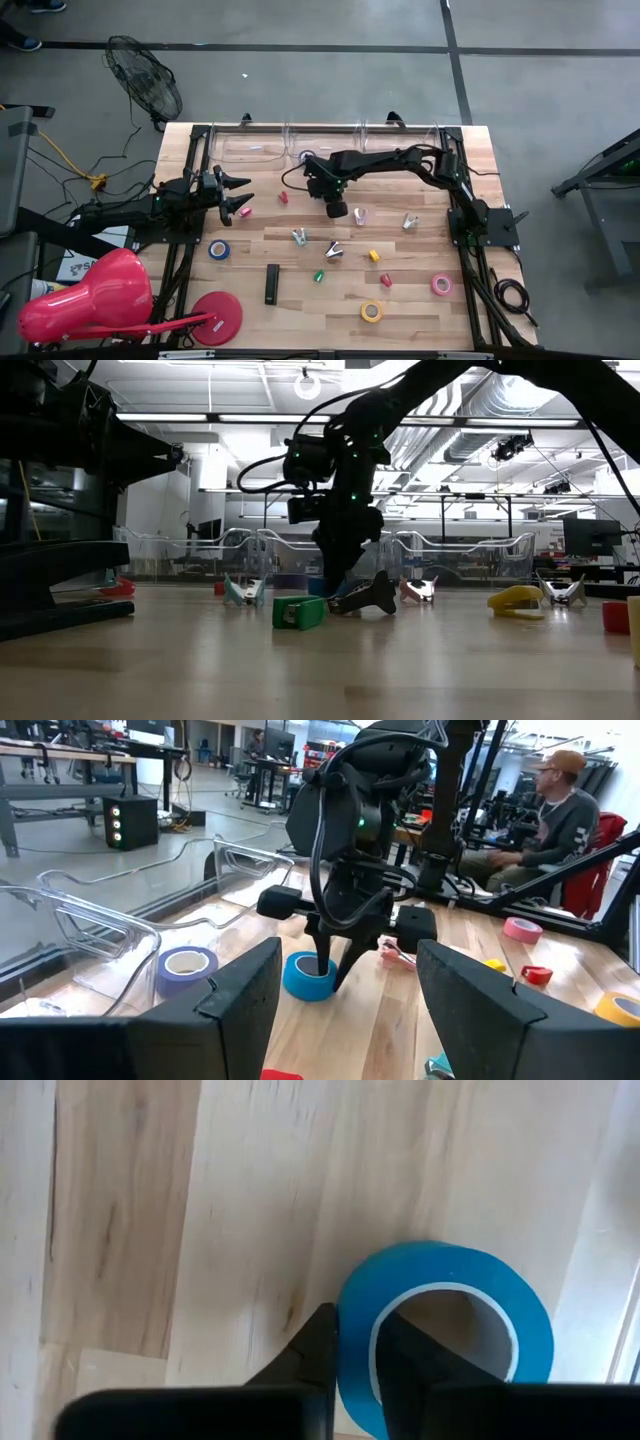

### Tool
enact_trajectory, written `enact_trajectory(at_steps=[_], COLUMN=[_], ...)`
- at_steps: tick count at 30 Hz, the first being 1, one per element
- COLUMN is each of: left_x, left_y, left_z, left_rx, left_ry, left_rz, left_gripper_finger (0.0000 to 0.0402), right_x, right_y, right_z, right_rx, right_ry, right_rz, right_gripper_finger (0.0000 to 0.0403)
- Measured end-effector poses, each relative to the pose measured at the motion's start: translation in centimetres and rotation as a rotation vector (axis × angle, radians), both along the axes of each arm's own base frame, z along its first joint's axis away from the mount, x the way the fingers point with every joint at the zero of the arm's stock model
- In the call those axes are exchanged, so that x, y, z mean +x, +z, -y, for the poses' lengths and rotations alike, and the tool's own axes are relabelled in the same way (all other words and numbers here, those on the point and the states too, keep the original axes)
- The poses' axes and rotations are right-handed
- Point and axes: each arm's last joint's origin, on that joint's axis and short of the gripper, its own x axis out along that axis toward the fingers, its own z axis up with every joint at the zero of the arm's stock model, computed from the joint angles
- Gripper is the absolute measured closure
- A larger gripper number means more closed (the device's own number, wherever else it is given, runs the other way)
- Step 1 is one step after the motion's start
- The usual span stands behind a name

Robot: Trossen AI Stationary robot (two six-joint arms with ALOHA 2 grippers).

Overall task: Pick and place Stapler, Stapler remover, tape
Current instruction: Put the blue tape into the middle transparent bin

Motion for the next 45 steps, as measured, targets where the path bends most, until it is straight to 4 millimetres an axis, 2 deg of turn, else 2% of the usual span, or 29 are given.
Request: enact_trajectory(at_steps=[5,8,19,22,25,33,38,45], left_x=[0.0,0.0,0.0,0.0,0.0,0.0,0.0,0.0], left_y=[0.0,0.0,0.0,0.0,0.0,0.0,0.0,0.0], left_z=[0.0,0.0,0.0,0.0,0.0,0.0,0.0,0.0], left_rx=[0.0,0.0,0.0,0.0,0.0,0.0,0.0,0.0], left_ry=[0.001,0.001,0.002,0.002,0.002,0.002,0.001,0.001], left_rz=[0.0,-0.001,0.0,-0.001,0.0,0.0,-0.001,-0.001], left_gripper_finger=[0.0172,0.0172,0.0172,0.0172,0.0172,0.0172,0.0172,0.0172], right_x=[-0.1,-0.2,-1.1,-1.2,-1.4,-2.4,-2.4,-1.9], right_y=[0.2,1.1,9.4,10.9,11.9,12.2,11.0,8.7], right_z=[0.0,-0.1,-0.1,0.7,2.2,6.2,8.4,10.3], right_rx=[0.009,0.014,0.027,0.0,0.02,0.077,0.123,0.139], right_ry=[-0.045,-0.079,-0.121,-0.166,-0.311,-0.636,-0.809,-0.905], right_rz=[0.001,-0.006,0.112,0.155,0.187,0.25,0.273,0.27], right_gripper_finger=[0.0372,0.0372,0.0371,0.0366,0.0364,0.0365,0.0361,0.036])
